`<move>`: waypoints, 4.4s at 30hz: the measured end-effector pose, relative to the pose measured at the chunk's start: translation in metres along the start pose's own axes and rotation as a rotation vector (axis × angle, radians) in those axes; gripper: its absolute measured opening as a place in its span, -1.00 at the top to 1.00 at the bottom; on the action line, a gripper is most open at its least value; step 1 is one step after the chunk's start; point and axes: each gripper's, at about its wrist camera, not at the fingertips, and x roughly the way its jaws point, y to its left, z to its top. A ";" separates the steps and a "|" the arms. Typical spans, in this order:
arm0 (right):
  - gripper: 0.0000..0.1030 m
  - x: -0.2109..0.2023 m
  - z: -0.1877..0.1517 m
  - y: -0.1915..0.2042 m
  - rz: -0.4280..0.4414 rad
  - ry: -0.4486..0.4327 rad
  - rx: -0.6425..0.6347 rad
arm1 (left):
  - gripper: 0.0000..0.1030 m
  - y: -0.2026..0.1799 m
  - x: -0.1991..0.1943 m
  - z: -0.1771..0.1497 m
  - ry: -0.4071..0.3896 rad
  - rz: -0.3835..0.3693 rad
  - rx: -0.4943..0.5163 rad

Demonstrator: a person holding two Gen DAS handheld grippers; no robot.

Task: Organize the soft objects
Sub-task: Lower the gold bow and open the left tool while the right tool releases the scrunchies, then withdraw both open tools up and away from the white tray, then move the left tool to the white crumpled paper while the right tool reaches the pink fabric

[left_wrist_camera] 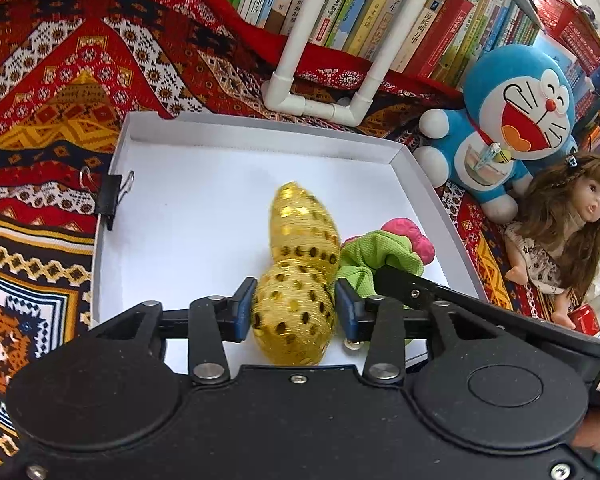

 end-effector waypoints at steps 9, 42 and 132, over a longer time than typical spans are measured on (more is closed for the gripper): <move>0.10 -0.018 -0.001 0.003 -0.006 -0.024 -0.029 | -0.09 -0.007 -0.023 -0.005 -0.055 0.028 0.071; -0.72 -0.147 -0.054 0.024 0.071 -0.331 -0.285 | -0.65 -0.004 -0.162 -0.082 -0.322 0.023 0.158; 0.00 -0.131 -0.208 0.032 -0.260 -0.352 -0.824 | 0.06 0.090 -0.184 -0.277 -0.308 0.213 0.095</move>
